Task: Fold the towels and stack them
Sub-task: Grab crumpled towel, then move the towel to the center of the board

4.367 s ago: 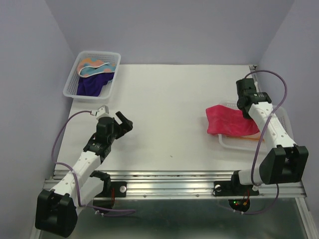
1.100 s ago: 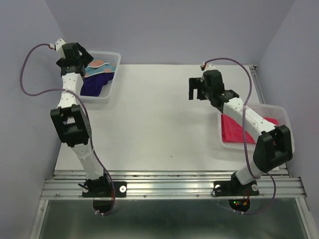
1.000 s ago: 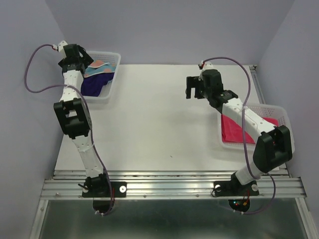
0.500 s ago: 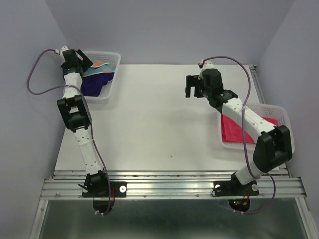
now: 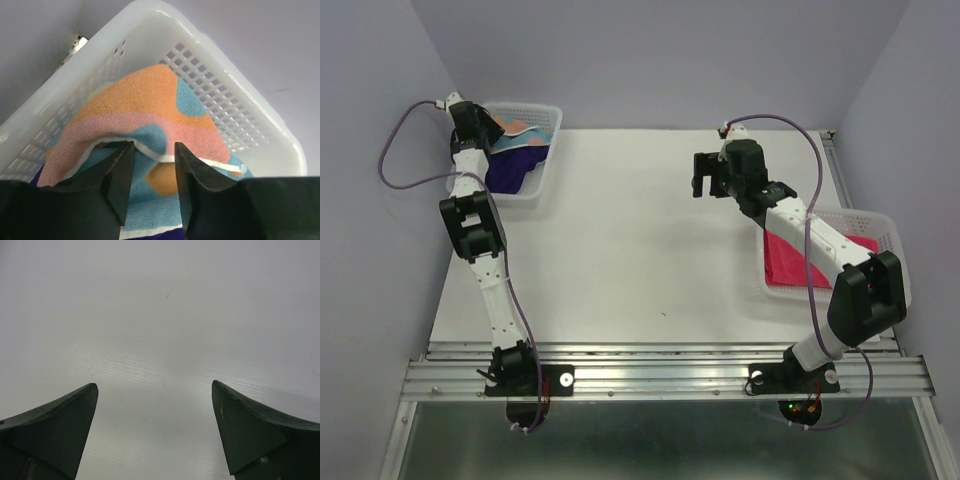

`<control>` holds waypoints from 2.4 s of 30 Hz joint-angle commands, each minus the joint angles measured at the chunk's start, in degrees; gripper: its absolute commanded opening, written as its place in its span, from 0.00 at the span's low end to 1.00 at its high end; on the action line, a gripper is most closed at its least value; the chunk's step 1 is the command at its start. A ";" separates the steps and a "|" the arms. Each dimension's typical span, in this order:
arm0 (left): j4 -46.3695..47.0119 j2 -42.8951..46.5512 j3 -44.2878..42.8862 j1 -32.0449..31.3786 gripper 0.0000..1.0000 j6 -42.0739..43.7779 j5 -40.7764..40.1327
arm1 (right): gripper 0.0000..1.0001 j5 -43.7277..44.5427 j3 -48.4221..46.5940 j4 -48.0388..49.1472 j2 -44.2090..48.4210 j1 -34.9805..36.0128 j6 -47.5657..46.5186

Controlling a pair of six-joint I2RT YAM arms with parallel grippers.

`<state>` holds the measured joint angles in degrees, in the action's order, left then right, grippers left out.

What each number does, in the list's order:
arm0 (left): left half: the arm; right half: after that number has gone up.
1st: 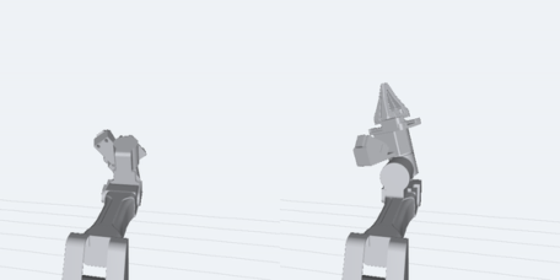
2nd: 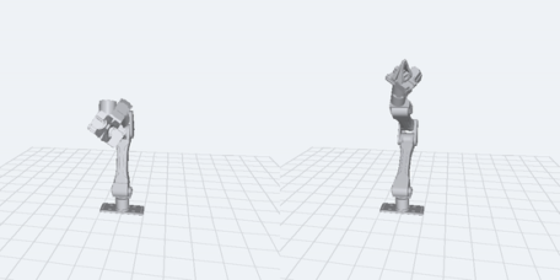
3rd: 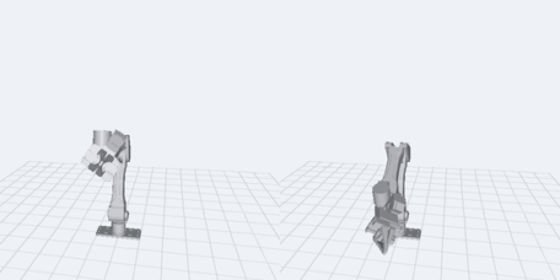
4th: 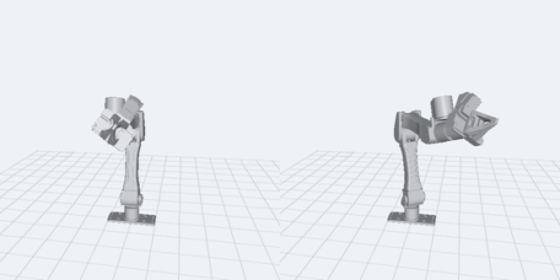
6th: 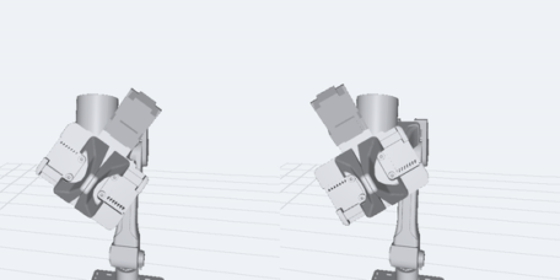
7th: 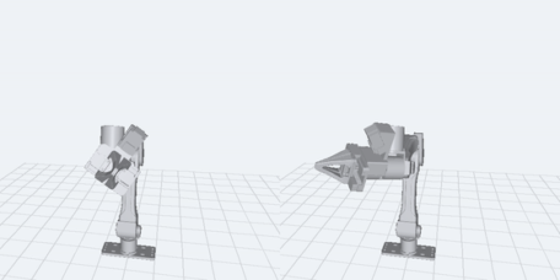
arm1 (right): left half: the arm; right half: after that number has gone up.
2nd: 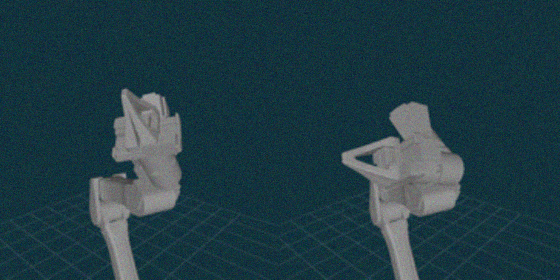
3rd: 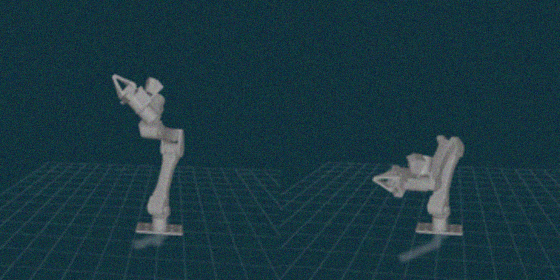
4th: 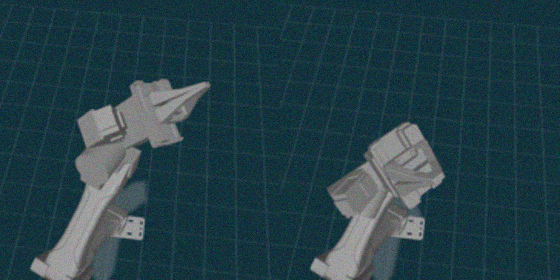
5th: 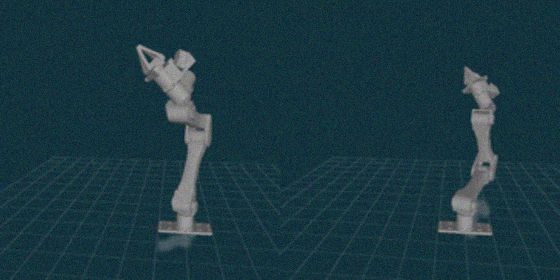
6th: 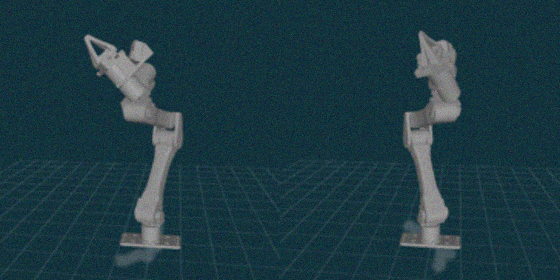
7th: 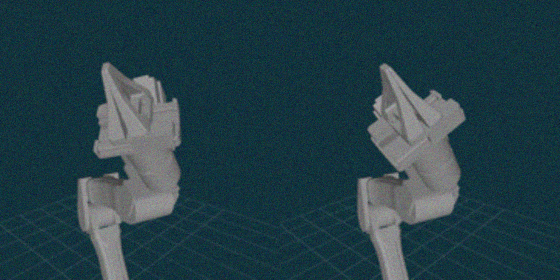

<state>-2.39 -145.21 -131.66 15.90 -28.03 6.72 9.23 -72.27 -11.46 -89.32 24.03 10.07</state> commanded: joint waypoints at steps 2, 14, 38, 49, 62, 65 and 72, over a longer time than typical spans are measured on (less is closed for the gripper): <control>2.04 -0.78 -3.61 1.15 0.27 -0.62 2.16 | 1.00 1.92 1.34 2.32 1.08 0.23 -0.13; 1.95 1.40 -1.25 1.15 0.00 0.79 3.91 | 1.00 2.45 2.48 2.59 2.22 0.23 -0.13; 29.46 51.57 31.46 -4.21 0.00 -4.57 18.76 | 1.00 -0.62 10.47 8.03 10.39 0.23 1.89; 29.55 57.67 23.12 -19.58 0.00 -10.10 29.75 | 1.00 -0.19 17.07 8.22 19.96 0.23 5.49; 32.64 70.38 56.91 -26.27 0.00 -12.15 22.85 | 1.00 5.53 21.38 3.21 29.82 0.31 7.78; 22.98 71.56 65.64 -25.92 0.99 -8.98 5.80 | 1.00 5.44 20.16 0.84 28.41 0.23 7.43; 10.74 69.87 64.14 -25.48 0.99 -5.28 -1.16 | 1.00 2.36 17.16 -2.60 21.30 3.56 4.96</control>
<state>10.26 -78.72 -65.89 -9.52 -36.80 13.21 12.14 -52.05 -12.12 -65.63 24.82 16.45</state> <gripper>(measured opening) 0.986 0.999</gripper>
